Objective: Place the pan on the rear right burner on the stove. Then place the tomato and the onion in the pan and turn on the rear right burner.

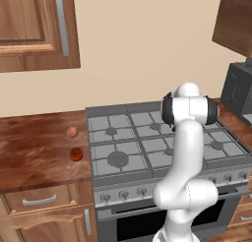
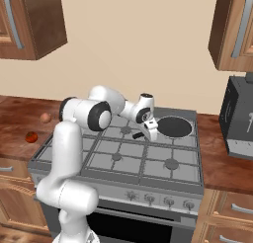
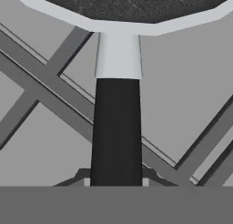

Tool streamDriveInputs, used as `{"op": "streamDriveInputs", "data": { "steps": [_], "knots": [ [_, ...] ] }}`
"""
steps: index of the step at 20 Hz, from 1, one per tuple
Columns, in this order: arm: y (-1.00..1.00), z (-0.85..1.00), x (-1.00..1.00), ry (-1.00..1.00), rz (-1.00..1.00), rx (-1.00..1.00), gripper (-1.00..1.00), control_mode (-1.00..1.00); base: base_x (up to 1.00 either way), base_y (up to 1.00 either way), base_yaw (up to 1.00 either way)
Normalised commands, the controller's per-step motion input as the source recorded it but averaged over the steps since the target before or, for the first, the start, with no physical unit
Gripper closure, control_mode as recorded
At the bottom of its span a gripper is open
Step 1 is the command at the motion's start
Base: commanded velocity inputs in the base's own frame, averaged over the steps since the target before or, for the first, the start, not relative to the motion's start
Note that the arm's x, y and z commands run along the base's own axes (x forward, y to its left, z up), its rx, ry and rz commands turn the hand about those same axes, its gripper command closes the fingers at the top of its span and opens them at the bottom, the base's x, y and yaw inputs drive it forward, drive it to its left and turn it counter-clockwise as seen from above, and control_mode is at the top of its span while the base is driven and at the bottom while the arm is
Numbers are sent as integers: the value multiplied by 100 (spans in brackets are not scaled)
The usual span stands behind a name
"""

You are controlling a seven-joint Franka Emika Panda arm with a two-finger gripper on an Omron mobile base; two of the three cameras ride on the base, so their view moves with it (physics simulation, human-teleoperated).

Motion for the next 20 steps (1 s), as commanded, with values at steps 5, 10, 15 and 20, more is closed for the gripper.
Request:
{"op": "streamDriveInputs", "data": {
  "steps": [5, 10, 15, 20],
  "knots": [
    [-14, -19, 40, 0, -1, 0, 100, -100, 0, 0, 0],
    [-12, -26, 31, 0, -1, 0, 100, -100, 0, 0, 0],
    [-11, -39, -8, 0, -3, 0, 100, -100, 0, 0, 0],
    [-19, -47, -34, 0, -7, 0, 100, -100, 0, 0, 0]
  ]
}}
